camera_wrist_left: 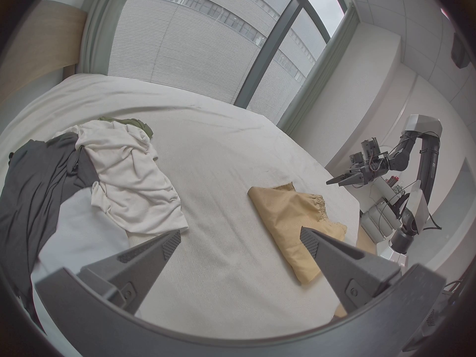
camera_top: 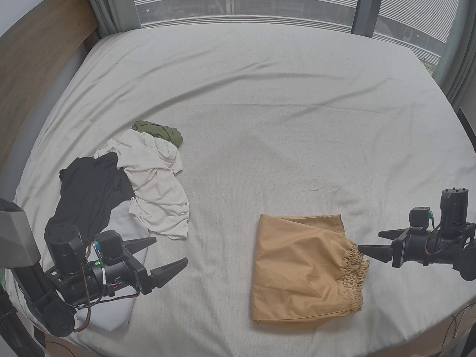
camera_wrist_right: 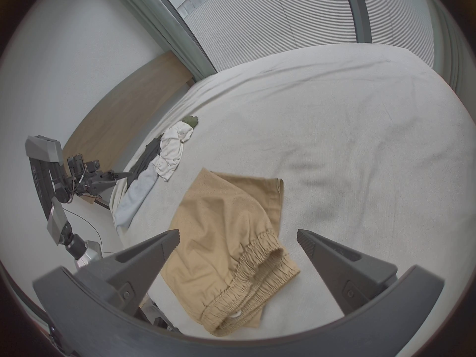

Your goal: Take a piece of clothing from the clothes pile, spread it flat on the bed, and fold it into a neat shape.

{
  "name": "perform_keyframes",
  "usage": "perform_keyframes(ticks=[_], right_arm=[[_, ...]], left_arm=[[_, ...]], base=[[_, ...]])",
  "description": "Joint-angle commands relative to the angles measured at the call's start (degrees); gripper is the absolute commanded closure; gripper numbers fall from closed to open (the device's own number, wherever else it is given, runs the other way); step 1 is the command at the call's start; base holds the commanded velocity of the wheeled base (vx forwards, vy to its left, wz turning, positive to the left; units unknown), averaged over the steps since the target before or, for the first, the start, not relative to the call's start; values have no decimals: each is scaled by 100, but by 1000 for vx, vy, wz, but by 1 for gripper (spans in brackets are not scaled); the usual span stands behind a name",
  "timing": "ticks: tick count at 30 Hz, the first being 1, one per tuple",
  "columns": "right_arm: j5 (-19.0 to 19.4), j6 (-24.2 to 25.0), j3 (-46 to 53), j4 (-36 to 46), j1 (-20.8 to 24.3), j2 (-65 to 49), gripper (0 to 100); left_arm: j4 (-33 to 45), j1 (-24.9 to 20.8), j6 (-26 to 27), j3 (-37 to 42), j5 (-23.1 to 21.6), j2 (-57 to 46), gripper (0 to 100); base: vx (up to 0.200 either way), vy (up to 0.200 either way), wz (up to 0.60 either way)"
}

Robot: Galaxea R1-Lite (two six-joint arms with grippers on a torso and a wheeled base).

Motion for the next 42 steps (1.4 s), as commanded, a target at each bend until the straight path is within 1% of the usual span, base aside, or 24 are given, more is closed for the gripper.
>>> perform_keyframes(ticks=[1, 6, 11, 15, 17, 24, 34, 39, 41, 42], right_arm=[[9, -103, 133, 4, -62, 258, 0], [9, -182, 282, 12, -62, 302, 0], [9, -524, 520, 12, -185, 566, 0], [1, -1113, 766, 4, -449, 847, 0], [1, -1298, 818, -5, -537, 944, 0], [18, -1307, 818, -23, -519, 1269, 0], [62, -1254, 757, -67, -361, 1603, 0], [273, -1245, 730, -67, -282, 1735, 0], [334, -1192, 687, -67, -167, 1779, 0], [334, -1043, 616, -76, -44, 1875, 0]], left_arm=[[1, 16, 9, 50, -12, 100, 0], [1, 51, 18, 59, -12, 100, 0], [1, 51, 27, 94, -12, 100, 0], [1, 43, 27, 112, -12, 153, 0], [1, 43, 27, 121, -12, 170, 0], [1, 43, 27, 129, -12, 170, 0], [1, 34, 27, 164, -12, 179, 0], [1, 8, 27, 164, -12, 188, 0], [1, 8, 27, 164, -12, 197, 0], [1, 8, 27, 173, -12, 197, 0]], base=[[0, 0, 0], [0, 0, 0], [0, 0, 0], [0, 0, 0], [0, 0, 0], [0, 0, 0], [0, 0, 0], [0, 0, 0], [0, 0, 0], [0, 0, 0]])
